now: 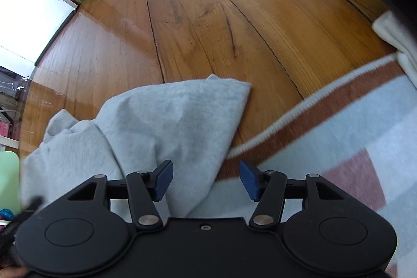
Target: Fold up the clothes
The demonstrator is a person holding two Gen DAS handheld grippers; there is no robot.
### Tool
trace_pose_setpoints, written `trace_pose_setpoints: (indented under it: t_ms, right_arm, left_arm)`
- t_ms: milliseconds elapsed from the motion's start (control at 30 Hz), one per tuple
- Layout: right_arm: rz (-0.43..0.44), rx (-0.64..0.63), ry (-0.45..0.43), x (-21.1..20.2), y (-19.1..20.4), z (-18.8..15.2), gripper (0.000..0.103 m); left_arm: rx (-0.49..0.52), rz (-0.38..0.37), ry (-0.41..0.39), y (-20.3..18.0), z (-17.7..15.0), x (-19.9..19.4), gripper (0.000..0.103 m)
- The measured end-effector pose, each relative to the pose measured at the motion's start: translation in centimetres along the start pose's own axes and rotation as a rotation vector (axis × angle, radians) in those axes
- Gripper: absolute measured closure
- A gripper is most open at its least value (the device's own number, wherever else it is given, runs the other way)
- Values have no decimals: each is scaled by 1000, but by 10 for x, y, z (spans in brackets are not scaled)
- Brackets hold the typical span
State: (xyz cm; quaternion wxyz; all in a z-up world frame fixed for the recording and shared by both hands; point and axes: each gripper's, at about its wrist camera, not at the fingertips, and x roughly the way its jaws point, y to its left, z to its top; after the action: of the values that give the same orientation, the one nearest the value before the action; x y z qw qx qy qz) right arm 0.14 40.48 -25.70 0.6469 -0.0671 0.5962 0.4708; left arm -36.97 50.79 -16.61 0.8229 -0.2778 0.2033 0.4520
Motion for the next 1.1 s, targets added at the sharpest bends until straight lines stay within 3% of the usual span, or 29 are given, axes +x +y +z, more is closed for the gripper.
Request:
trace_pose_setpoints:
  t_ms: [67, 167, 267, 367, 533, 733, 867, 900, 967, 1000, 1100]
  right_arm:
    - [-18, -37, -6, 1, 6, 0, 36]
    - [-46, -95, 12, -2, 14, -4, 36]
    - [-21, -83, 31, -7, 12, -9, 36]
    - [22, -35, 50, -8, 7, -11, 36]
    - [53, 28, 52, 0, 4, -13, 34]
    - [-87, -201, 36, 12, 47, -29, 32]
    - [-162, -342, -16, 22, 71, -38, 33]
    - [-191, -419, -39, 26, 76, -41, 43]
    - [-244, -574, -85, 33, 87, -48, 75]
    - [-257, -648, -107, 34, 93, -52, 101]
    - [-308, -725, -216, 20, 111, -54, 102]
  left_arm:
    - [-6, 52, -61, 0, 11, -27, 96]
    - [-69, 137, -64, 16, 12, -50, 96]
    - [-154, 153, 29, 34, 3, -44, 96]
    - [-258, 106, 77, 47, -2, -29, 96]
    - [-218, 116, 50, 43, 3, -26, 96]
    - [-170, 55, -25, 39, 10, -38, 96]
    - [-128, 75, -6, 33, 8, -32, 96]
    - [-133, 75, 4, 34, 7, -29, 96]
    - [-153, 60, 21, 36, 5, -23, 96]
    - [-158, 41, 23, 37, 4, -21, 96]
    - [-82, 41, -41, 25, 6, -32, 96]
